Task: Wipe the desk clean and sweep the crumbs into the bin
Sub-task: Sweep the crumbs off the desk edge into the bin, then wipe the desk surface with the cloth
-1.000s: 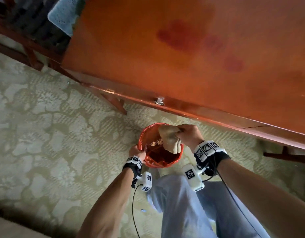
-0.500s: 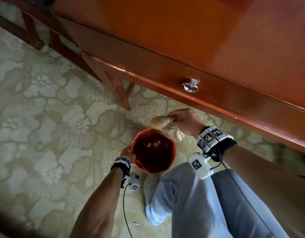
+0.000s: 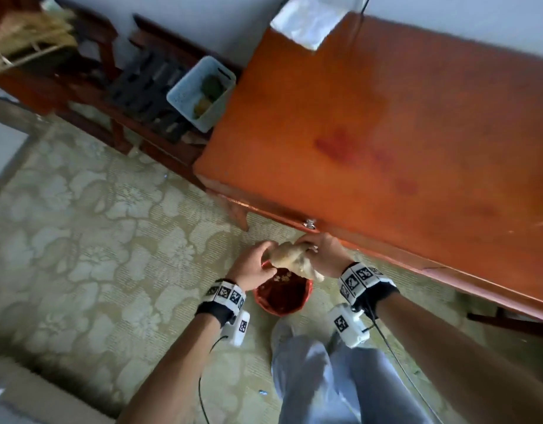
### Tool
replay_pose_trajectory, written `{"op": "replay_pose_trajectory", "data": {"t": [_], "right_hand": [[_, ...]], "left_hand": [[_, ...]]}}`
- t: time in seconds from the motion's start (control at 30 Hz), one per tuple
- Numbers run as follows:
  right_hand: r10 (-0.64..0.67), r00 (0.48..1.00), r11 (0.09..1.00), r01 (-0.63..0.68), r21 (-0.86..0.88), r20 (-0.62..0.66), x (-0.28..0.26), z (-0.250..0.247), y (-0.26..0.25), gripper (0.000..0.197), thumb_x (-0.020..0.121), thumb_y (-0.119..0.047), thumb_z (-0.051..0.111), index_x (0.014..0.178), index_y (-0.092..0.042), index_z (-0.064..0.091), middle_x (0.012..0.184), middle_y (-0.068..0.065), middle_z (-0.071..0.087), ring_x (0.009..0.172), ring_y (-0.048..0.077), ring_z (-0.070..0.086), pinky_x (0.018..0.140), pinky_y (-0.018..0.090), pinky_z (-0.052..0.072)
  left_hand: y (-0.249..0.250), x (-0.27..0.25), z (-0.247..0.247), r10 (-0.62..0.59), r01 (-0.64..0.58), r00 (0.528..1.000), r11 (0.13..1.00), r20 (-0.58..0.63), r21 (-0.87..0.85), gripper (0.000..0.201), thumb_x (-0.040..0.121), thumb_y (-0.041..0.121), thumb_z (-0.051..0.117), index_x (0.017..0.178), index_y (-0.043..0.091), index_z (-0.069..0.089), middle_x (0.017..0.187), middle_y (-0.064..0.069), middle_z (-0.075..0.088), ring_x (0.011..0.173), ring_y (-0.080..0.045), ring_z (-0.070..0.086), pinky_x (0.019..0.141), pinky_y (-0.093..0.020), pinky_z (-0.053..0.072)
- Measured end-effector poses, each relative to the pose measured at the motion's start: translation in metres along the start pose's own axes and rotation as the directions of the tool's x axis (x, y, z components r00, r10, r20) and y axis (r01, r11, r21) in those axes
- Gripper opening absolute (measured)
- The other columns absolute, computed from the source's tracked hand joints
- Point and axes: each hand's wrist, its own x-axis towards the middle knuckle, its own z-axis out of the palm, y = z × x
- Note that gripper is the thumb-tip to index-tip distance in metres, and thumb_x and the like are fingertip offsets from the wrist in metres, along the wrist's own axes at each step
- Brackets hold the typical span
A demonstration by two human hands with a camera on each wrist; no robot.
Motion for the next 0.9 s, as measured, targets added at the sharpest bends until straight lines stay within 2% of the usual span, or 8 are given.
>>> {"op": "replay_pose_trajectory", "data": {"t": [0.17,0.27,0.37,0.47,0.53,0.6,0.8,0.9], "right_hand": [[0.004,1.0,1.0,-0.004,0.013,0.027,-0.061,-0.091,-0.045,0.039,0.094,-0.004,0.051,0.12,-0.027,0.069,0.11,-0.007,0.07,0.084,0.006,0.065,0.066,0.004,0.047],[0.017,0.999,0.999,-0.019,0.051,0.033,-0.098,-0.141,-0.053,0.038,0.093,-0.007,0.056,0.118,-0.032,0.069,0.108,-0.016,0.068,0.093,0.011,0.07,0.08,0.024,0.058],[-0.004,0.998,0.997,0.009,0.079,-0.061,-0.13,-0.182,-0.046,0.031,0.092,-0.013,0.06,0.115,-0.031,0.07,0.103,-0.016,0.072,0.091,0.012,0.071,0.085,0.038,0.059],[-0.015,0.982,0.994,0.035,0.103,-0.187,-0.151,-0.22,-0.03,0.032,0.093,-0.009,0.058,0.116,-0.028,0.071,0.098,-0.01,0.075,0.085,0.007,0.072,0.08,0.032,0.06],[0.019,0.962,0.99,0.019,0.138,-0.272,-0.161,-0.243,-0.016,0.031,0.094,-0.007,0.058,0.117,-0.023,0.07,0.092,-0.008,0.076,0.078,0.0,0.071,0.07,0.018,0.058],[0.065,0.934,0.985,-0.003,0.174,-0.351,-0.167,-0.262,0.003,0.029,0.093,-0.004,0.059,0.111,-0.022,0.071,0.085,-0.009,0.074,0.073,-0.004,0.069,0.065,0.011,0.055],[0.189,0.902,0.949,-0.067,0.307,-0.387,-0.18,-0.297,0.07,0.035,0.092,-0.003,0.051,0.108,-0.028,0.068,0.084,-0.006,0.071,0.069,0.008,0.067,0.051,0.006,0.043],[0.241,0.917,0.883,-0.071,0.464,-0.318,-0.188,-0.308,0.1,0.035,0.095,-0.011,0.047,0.121,-0.03,0.059,0.082,-0.001,0.071,0.058,0.012,0.064,0.048,0.016,0.046]], "left_hand": [[0.132,-0.047,-0.067,0.162,-0.195,0.967,0.967,0.197,0.164,0.07,0.09,0.018,0.072,0.153,0.019,0.041,0.157,0.007,0.04,0.143,-0.009,0.036,0.117,-0.028,0.03],[0.203,-0.064,-0.087,0.102,-0.169,0.916,0.975,0.389,0.142,0.084,0.091,0.034,0.073,0.158,0.013,0.027,0.163,-0.004,0.032,0.149,-0.021,0.033,0.118,-0.037,0.029],[0.256,-0.074,-0.081,0.114,-0.124,0.871,0.992,0.478,-0.01,0.069,0.098,0.021,0.065,0.152,-0.004,0.029,0.151,-0.014,0.042,0.138,-0.025,0.043,0.117,-0.033,0.028],[0.293,-0.071,-0.061,0.098,0.048,0.894,0.949,0.438,-0.311,0.067,0.09,0.03,0.068,0.143,0.0,0.039,0.14,-0.017,0.053,0.125,-0.028,0.054,0.112,-0.044,0.042],[0.317,-0.062,-0.046,0.071,0.133,0.908,0.885,0.413,-0.446,0.044,0.092,0.026,0.065,0.129,0.01,0.047,0.128,-0.016,0.06,0.114,-0.029,0.062,0.105,-0.047,0.049],[0.342,-0.05,-0.027,0.043,0.157,0.923,0.865,0.383,-0.476,0.018,0.103,0.016,0.05,0.121,0.015,0.05,0.124,-0.015,0.064,0.111,-0.029,0.066,0.106,-0.047,0.05],[0.413,-0.016,0.039,-0.079,0.176,0.972,0.866,0.22,-0.467,0.027,0.104,0.012,0.042,0.123,0.013,0.061,0.125,-0.016,0.068,0.113,-0.03,0.067,0.096,-0.047,0.057],[0.451,-0.003,0.077,-0.18,0.193,0.981,0.86,0.074,-0.472,0.029,0.106,0.006,0.041,0.115,0.019,0.065,0.118,-0.012,0.069,0.11,-0.028,0.068,0.091,-0.048,0.059]]}}
